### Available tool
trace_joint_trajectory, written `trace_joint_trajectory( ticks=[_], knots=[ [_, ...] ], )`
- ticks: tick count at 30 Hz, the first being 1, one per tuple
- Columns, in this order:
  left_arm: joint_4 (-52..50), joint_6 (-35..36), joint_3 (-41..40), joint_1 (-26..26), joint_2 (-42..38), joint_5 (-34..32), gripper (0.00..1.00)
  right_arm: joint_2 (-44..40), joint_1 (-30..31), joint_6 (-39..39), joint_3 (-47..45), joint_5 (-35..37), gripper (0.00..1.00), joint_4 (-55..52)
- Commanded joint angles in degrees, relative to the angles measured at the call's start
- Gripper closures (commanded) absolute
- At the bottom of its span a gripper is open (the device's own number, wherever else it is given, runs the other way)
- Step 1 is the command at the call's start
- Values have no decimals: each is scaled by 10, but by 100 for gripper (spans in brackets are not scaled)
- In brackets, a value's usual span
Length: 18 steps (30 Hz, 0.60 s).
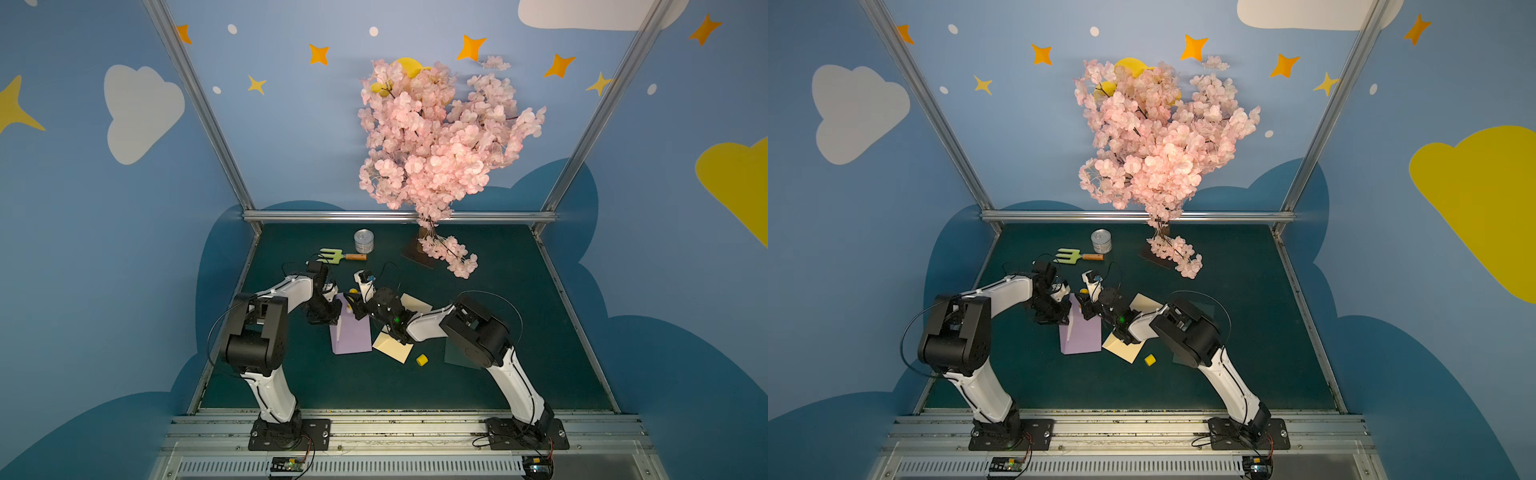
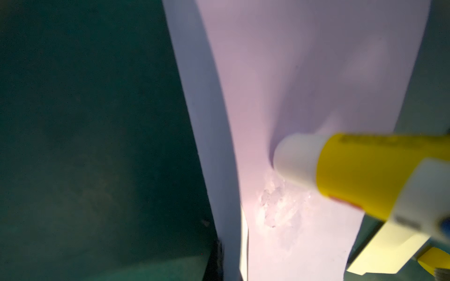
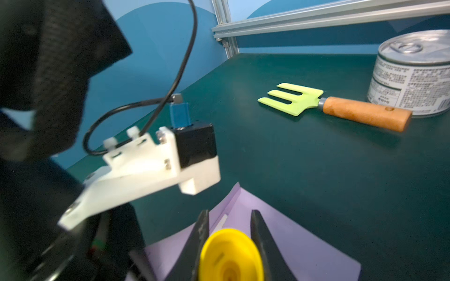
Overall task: Seal the envelope with a glue stick
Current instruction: Apply the envelope at the center of the board.
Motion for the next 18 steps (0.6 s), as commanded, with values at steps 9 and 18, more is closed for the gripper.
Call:
trace_joint_trajectory(
  ticks=[9,18],
  knots=[
    [28,-15,-18,-6,9,9,98,-37,29,23,-55,-29,100,-34],
    [28,-14,-19,-7,4,7,97,22,-15,52,49,31,100,-100]
  ],
)
